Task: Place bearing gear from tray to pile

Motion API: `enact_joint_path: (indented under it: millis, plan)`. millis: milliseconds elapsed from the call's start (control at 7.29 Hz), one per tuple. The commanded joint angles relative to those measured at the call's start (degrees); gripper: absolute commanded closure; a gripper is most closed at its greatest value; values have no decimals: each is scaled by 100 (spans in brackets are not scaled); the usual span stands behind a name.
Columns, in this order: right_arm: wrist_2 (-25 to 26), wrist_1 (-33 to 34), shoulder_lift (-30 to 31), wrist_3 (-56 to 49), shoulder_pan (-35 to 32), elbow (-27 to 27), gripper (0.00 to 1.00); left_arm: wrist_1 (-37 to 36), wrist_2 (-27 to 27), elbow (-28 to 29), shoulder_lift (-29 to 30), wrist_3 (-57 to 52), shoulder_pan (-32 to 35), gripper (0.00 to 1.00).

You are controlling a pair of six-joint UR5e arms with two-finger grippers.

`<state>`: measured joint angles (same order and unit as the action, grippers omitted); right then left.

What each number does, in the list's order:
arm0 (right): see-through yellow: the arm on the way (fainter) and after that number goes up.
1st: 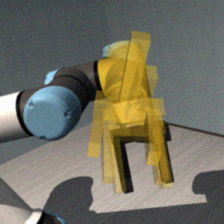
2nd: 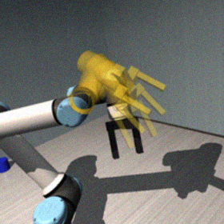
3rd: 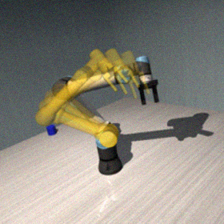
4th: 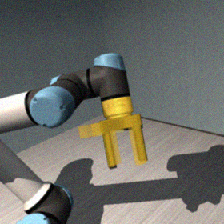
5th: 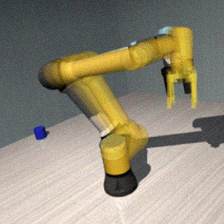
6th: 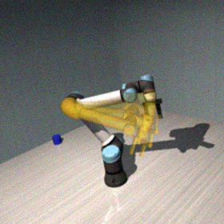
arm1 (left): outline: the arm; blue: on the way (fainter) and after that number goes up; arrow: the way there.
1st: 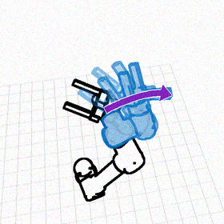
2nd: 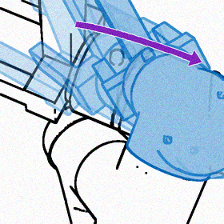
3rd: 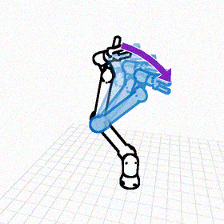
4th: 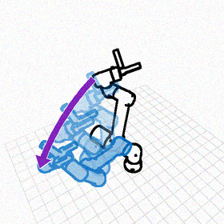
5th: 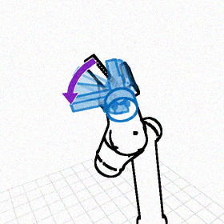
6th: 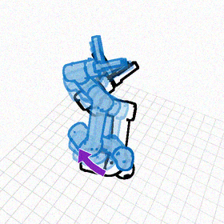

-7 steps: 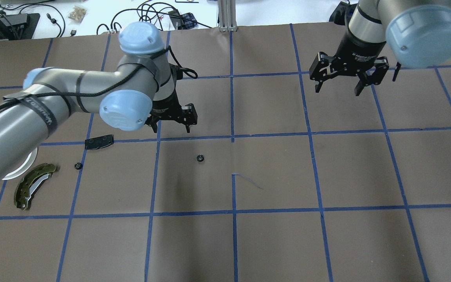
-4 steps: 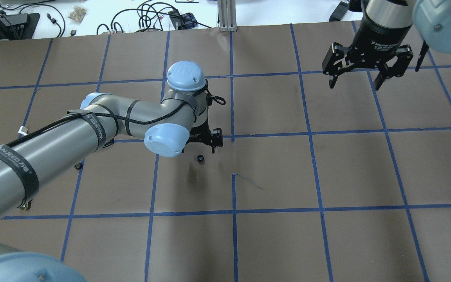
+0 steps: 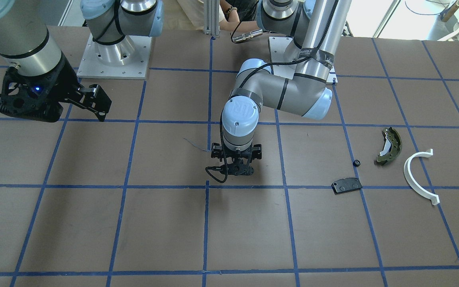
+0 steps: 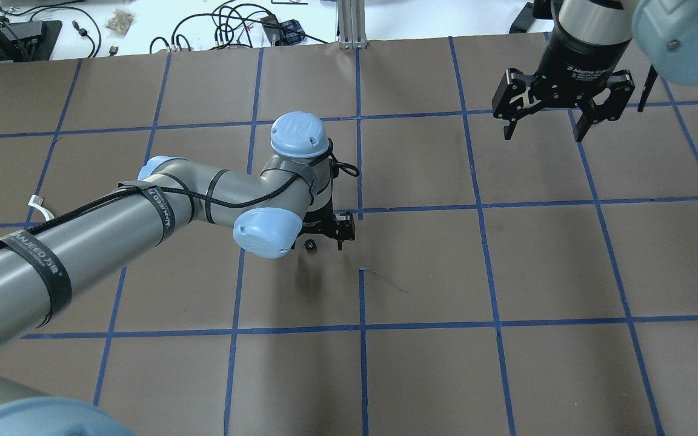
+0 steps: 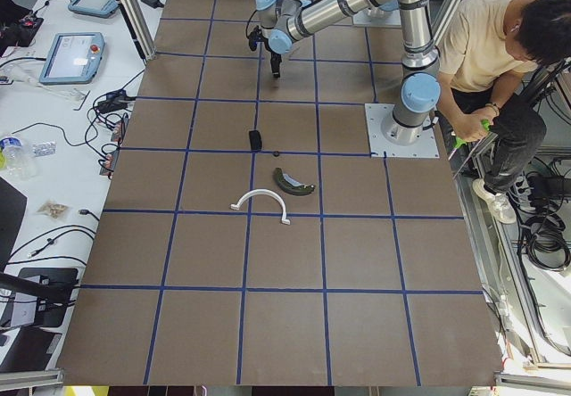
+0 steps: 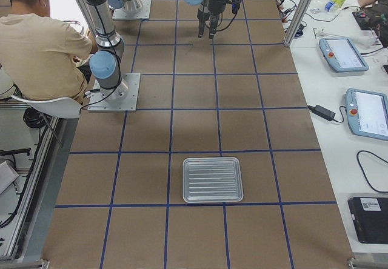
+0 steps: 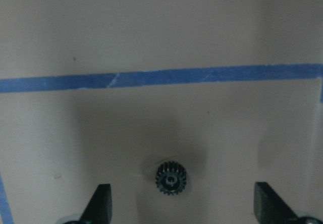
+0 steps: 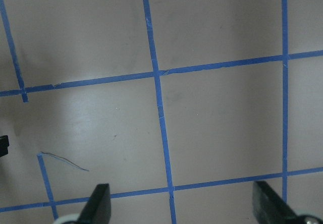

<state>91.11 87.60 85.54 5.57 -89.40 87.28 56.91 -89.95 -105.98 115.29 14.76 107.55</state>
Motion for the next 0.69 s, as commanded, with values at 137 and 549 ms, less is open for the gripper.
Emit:
enact_joint_path:
  millis: [137,549]
  plan:
    - [4,-15,-11,58,-183,43,0,-93,-13,69,91,-104,-103,1]
    - [12,-15,181,84,-175,218,0,-93,-5,-1,117,-96,-235,69]
